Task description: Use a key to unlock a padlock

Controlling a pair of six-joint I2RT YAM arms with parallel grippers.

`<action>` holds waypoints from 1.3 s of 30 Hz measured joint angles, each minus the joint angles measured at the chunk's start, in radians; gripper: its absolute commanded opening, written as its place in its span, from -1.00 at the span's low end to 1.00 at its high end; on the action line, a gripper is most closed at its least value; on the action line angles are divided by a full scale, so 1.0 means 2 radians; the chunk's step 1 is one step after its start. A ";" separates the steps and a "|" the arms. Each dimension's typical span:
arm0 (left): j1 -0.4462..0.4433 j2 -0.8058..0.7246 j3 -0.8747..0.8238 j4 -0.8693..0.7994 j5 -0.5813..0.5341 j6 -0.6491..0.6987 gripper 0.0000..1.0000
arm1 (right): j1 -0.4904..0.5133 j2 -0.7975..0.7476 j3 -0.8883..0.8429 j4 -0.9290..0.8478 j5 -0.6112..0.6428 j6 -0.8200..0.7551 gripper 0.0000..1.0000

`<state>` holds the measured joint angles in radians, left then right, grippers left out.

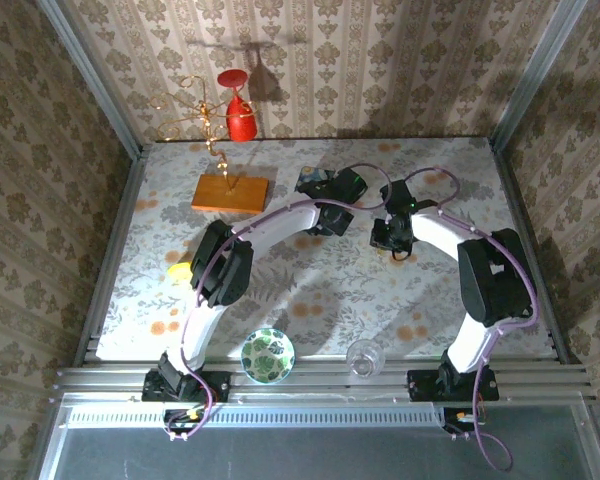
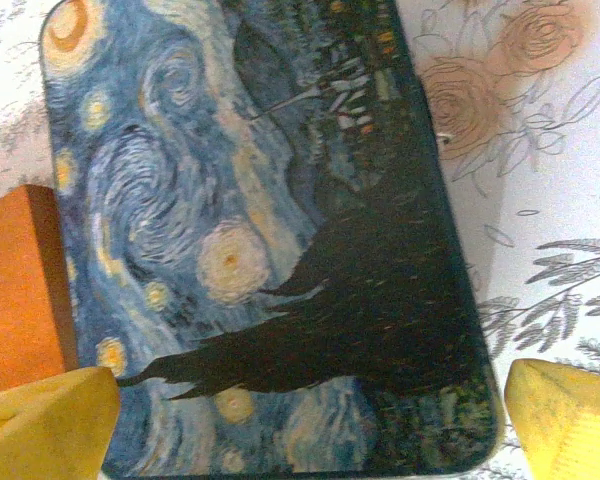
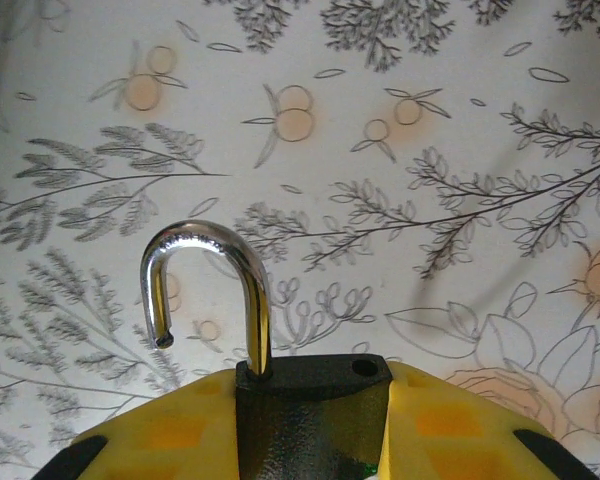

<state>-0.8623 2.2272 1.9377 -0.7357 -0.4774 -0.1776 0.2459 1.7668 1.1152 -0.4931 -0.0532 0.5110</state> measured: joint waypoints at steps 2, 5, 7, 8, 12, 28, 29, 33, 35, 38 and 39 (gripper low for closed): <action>0.000 0.000 -0.001 0.000 -0.007 0.000 1.00 | -0.005 0.009 0.002 -0.008 -0.003 -0.008 -0.93; 0.003 -0.003 -0.017 0.001 -0.012 0.000 1.00 | -0.009 0.025 0.007 -0.019 -0.003 -0.016 -0.84; 0.006 -0.006 -0.034 0.001 -0.013 -0.001 1.00 | -0.010 0.030 0.009 -0.025 -0.002 -0.021 -0.83; 0.007 -0.008 -0.042 0.001 -0.013 -0.001 1.00 | -0.010 0.031 0.011 -0.026 -0.002 -0.021 -0.82; 0.014 -0.023 -0.081 0.006 -0.016 -0.006 1.00 | -0.010 0.031 0.012 -0.034 0.004 -0.024 -0.56; 0.042 -0.164 -0.229 0.047 0.020 -0.056 1.00 | -0.010 0.020 0.068 -0.064 0.000 -0.055 0.22; 0.042 -0.177 -0.238 0.054 0.028 -0.062 1.00 | -0.011 0.020 0.078 -0.057 -0.010 -0.057 0.22; 0.048 -0.236 -0.277 0.094 0.064 -0.095 1.00 | -0.011 0.041 0.142 -0.010 -0.062 -0.061 0.23; 0.058 -0.258 -0.294 0.115 0.077 -0.114 1.00 | -0.011 0.071 0.186 0.021 -0.083 -0.061 0.25; 0.083 -0.277 -0.317 0.148 0.096 -0.146 1.00 | -0.010 0.127 0.251 0.054 -0.102 -0.062 0.26; 0.092 -0.278 -0.323 0.159 0.101 -0.156 1.00 | -0.010 0.145 0.270 0.063 -0.107 -0.062 0.26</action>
<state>-0.6781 1.6703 1.2907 -0.4183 -0.2749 -0.4904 0.2268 2.0571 1.6554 -0.3668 -0.2676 0.3866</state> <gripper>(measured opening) 0.998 0.630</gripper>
